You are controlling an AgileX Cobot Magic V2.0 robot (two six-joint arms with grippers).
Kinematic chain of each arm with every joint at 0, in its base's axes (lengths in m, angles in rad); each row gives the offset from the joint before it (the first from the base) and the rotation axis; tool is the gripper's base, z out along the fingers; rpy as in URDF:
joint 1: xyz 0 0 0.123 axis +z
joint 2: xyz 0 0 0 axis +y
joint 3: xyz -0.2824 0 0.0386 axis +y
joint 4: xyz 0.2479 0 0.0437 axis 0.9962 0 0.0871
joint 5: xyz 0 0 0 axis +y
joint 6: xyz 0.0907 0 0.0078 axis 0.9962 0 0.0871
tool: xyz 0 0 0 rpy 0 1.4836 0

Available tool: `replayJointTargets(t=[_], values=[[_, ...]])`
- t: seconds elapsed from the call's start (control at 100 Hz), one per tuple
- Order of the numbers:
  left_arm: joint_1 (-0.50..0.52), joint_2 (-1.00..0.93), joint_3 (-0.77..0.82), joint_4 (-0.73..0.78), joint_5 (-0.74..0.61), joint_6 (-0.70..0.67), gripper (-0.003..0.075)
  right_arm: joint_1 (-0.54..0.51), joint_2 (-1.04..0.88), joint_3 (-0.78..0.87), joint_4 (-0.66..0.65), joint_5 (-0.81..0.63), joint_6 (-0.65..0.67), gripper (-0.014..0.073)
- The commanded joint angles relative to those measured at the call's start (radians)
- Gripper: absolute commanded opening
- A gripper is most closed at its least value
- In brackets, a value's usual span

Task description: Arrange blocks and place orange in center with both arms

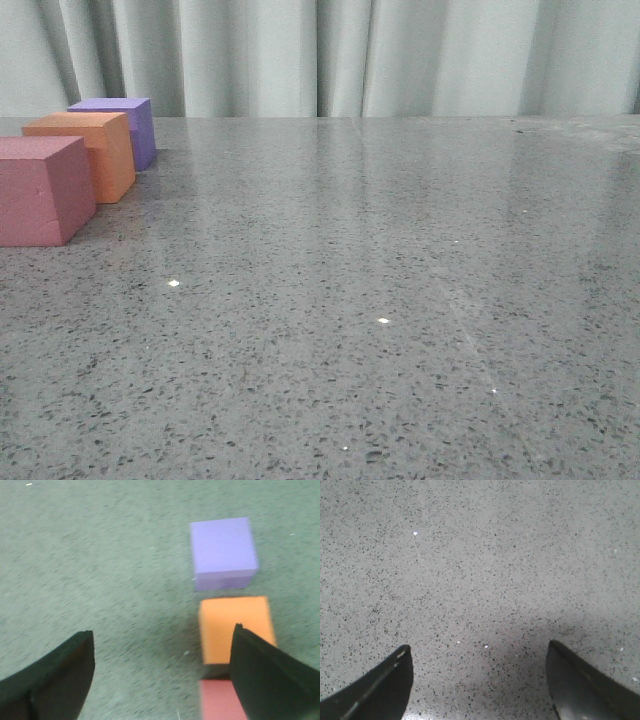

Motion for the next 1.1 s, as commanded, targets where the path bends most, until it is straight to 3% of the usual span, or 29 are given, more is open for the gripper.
replayJointTargets(t=[0.0,0.26,0.53,0.81,1.09], values=[[0.035,-0.093,0.046,0.031,-0.054,0.001,0.0536,-0.005,0.0,-0.023,-0.013,-0.044,-0.008,0.0549],[0.131,-0.336,0.297,-0.029,-0.133,0.008,0.0536,-0.005,0.0,-0.023,-0.013,-0.045,-0.008,0.0549],[0.131,-0.568,0.464,-0.146,-0.137,0.02,0.0536,-0.005,0.0,-0.023,-0.01,-0.045,-0.008,0.0549],[0.131,-0.786,0.662,-0.158,-0.137,0.027,0.0536,-0.005,0.0,-0.023,0.015,-0.046,-0.008,0.0549],[0.131,-0.863,0.758,-0.176,-0.12,0.027,0.0536,-0.005,0.0,-0.023,0.033,-0.046,-0.008,0.0549]])
